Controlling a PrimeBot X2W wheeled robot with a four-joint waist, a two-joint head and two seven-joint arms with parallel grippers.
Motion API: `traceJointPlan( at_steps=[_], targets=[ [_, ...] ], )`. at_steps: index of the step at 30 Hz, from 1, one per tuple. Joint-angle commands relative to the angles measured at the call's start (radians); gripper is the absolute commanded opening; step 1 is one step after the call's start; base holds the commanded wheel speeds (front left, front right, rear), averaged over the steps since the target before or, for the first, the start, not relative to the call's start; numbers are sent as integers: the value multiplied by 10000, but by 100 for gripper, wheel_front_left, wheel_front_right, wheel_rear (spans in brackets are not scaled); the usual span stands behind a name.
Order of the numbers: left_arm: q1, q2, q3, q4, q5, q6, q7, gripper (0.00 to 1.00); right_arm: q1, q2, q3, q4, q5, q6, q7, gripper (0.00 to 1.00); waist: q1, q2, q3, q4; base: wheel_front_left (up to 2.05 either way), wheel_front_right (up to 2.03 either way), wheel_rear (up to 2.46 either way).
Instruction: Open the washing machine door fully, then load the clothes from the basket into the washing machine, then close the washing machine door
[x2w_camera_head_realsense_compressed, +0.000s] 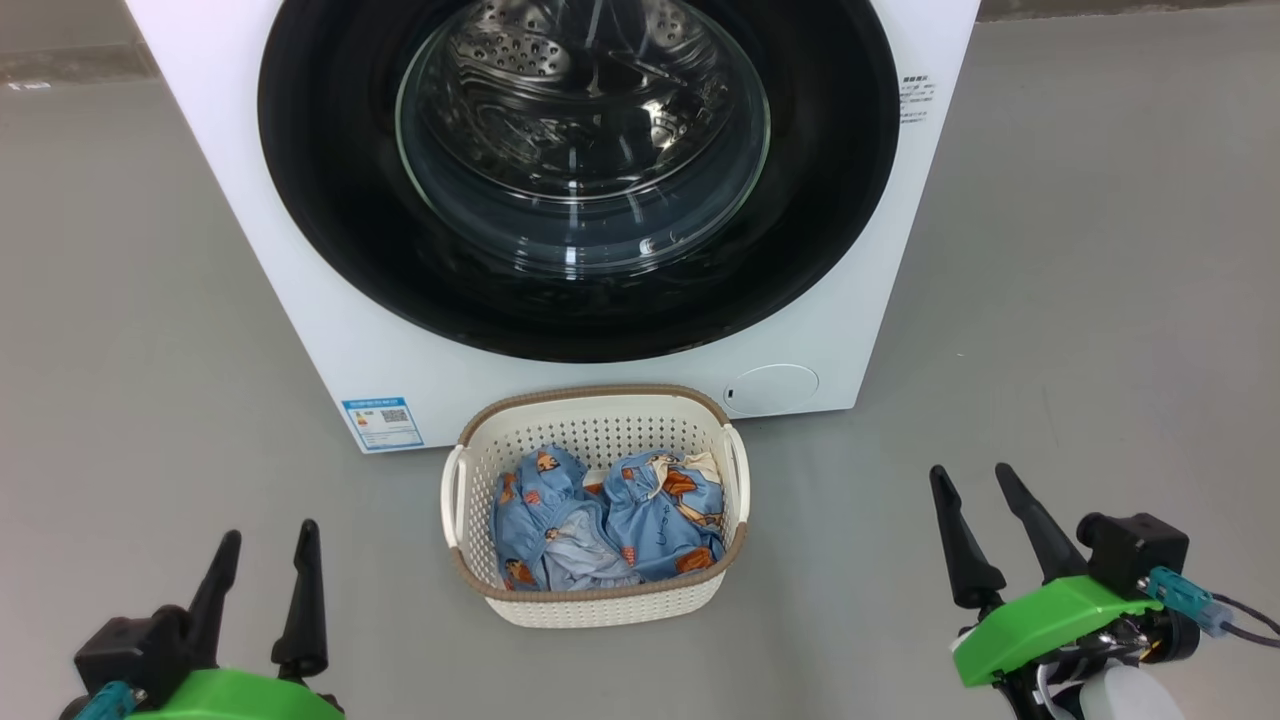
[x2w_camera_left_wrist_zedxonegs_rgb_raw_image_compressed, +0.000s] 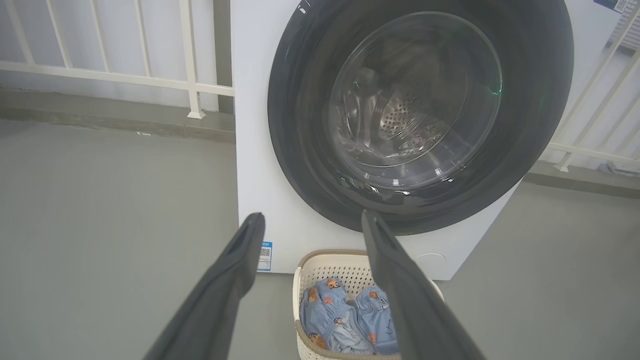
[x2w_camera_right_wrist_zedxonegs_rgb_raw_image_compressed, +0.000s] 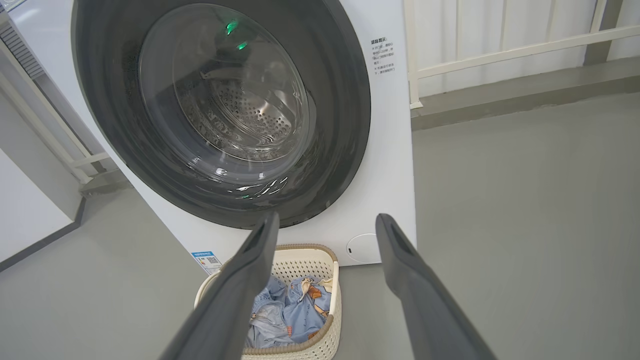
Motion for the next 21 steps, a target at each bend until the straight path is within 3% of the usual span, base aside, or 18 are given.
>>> traceJointPlan(
  at_steps=[1,21],
  targets=[
    [-385,264,323,-334,376,-23,-162,100,-560,-53,280,-207,-413,13,-179,100,-1,-1,-2,-3,0,0,0],
    [-426,262,681,-34,2626,-27,-692,100,-784,-19,56,-157,-2815,16,-705,100,-1,-1,-33,-55,0,0,0]
  ],
)
